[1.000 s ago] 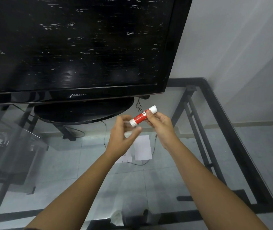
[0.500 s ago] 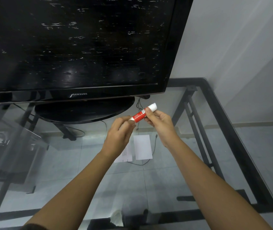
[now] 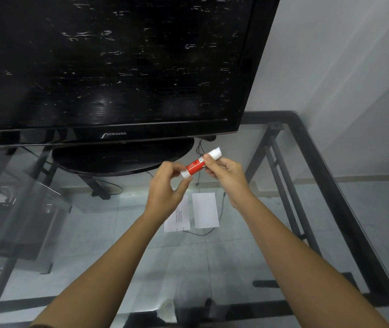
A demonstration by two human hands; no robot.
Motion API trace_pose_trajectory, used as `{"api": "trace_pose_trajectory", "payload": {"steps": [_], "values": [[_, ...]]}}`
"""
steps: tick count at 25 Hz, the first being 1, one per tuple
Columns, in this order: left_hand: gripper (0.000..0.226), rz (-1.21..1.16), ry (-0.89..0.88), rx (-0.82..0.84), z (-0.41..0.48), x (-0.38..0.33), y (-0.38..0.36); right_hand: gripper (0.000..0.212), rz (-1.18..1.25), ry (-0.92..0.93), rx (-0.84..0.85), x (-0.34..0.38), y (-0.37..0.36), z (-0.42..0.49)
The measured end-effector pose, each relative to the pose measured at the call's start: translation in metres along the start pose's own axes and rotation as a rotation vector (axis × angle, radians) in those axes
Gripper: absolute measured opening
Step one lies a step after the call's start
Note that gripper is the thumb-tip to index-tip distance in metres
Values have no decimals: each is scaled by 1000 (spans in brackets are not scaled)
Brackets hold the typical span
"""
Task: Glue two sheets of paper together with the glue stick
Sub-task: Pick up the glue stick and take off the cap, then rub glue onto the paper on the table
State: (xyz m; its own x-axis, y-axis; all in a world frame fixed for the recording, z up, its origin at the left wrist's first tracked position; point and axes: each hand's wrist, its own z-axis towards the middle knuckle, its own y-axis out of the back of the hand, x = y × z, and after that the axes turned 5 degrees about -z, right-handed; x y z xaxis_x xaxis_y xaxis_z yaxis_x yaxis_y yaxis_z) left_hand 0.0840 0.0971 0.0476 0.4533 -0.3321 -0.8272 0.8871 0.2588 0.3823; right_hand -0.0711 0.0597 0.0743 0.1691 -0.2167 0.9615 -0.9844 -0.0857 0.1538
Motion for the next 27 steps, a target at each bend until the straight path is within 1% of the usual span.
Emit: {"api": "trace_pose_trajectory", "payload": {"steps": [1, 2, 3, 4, 5, 6, 7, 9, 10, 11, 13, 15, 16, 18, 20, 22, 25, 27], "values": [[25, 211, -225, -34, -1, 4, -1, 21, 2, -11, -4, 0, -1, 1], [26, 362, -415, -56, -1, 7, -3, 25, 4, -19, -3, 0, -2, 2], [29, 448, -533, -74, -1, 10, -3, 27, 4, -23, 4, 0, -3, 2], [32, 466, -561, -91, 0, 11, -4, 29, 1, -22, 16, -1, -3, 3], [34, 429, -506, -98, 0, 11, -5, 32, -1, -17, 29, -1, -3, 3], [36, 333, -377, -92, 1, 10, -5, 33, 2, -9, 40, -1, -3, 3], [40, 174, -179, -45, 1, 9, -5, 34, 9, -1, 48, -1, -2, 3], [46, -299, 258, 110, -1, 2, -5, 29, 20, 7, 54, -1, -1, 4], [45, -495, 391, 130, -1, 2, -5, 26, 21, 5, 55, -1, -1, 4], [43, -603, 457, 112, 1, 4, -6, 23, 16, 4, 53, -2, -1, 5], [37, -705, 518, 70, 2, 6, -8, 27, -14, 22, 49, -6, -2, 8], [29, -742, 567, 42, 3, 9, -11, 40, -104, 58, 47, -16, -2, 12], [25, -744, 593, 31, 1, 12, -11, 47, -194, 71, 41, -24, 0, 14], [21, -732, 652, 12, -2, 20, -10, 57, -515, 117, 57, -52, 8, 15], [20, -724, 708, 5, -8, 29, -11, 60, -867, 179, 176, -89, 15, 9], [19, -708, 753, 8, -16, 38, -12, 59, -1113, 200, 287, -126, 19, 1], [16, -743, 793, 16, -28, 50, -15, 58, -1305, 200, 364, -160, 19, -5], [14, -833, 835, -4, -32, 55, -18, 58, -1370, 203, 383, -170, 20, -5]]}}
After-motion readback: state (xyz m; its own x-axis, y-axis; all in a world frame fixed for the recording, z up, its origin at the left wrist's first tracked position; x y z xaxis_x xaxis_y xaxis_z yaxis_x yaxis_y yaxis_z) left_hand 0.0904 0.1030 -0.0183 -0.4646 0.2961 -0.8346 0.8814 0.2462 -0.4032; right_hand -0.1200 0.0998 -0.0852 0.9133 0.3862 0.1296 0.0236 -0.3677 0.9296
